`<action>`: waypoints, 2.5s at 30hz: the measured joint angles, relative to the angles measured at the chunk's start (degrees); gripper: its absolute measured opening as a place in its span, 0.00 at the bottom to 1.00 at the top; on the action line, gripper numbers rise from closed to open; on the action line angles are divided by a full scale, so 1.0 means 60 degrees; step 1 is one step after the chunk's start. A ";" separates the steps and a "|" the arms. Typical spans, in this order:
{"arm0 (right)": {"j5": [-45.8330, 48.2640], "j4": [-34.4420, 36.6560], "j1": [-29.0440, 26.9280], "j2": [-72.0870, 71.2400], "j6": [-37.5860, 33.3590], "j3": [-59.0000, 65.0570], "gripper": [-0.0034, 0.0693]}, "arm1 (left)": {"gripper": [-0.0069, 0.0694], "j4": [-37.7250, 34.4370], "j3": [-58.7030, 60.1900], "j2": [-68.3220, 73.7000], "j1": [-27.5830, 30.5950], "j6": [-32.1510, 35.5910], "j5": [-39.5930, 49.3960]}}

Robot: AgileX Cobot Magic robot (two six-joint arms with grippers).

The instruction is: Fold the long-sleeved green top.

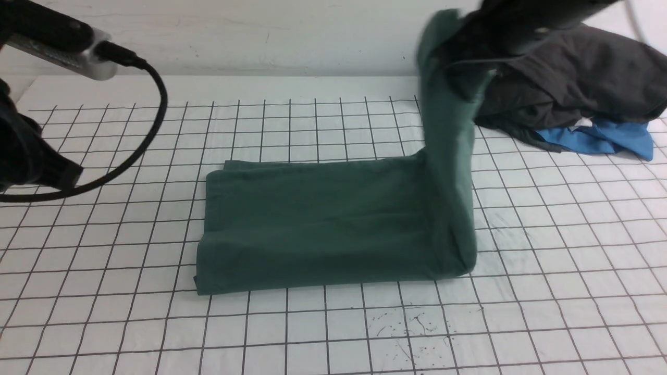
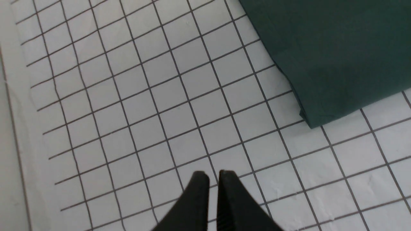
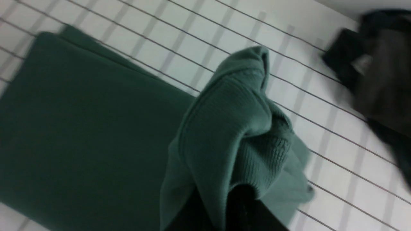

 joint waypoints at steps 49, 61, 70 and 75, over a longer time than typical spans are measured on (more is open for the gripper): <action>0.1775 0.2163 0.3365 0.6398 -0.0124 -0.4533 0.04 | 0.12 -0.0714 0.1036 -0.0866 0.0000 -0.0002 -0.0063; 0.2288 0.1493 0.2483 0.5510 0.0360 -0.6013 0.41 | 0.12 -0.0725 0.1036 -0.1375 0.0000 -0.0002 -0.0225; 0.2289 -0.0070 0.2227 0.0727 0.0359 -0.2400 0.19 | 0.12 -0.0858 0.2457 -0.4320 0.0000 -0.0002 0.0010; 0.2202 -0.0577 0.2227 -0.2229 0.0531 0.0985 0.05 | 0.12 -0.0942 0.4583 -0.6458 0.0000 -0.0101 -0.0424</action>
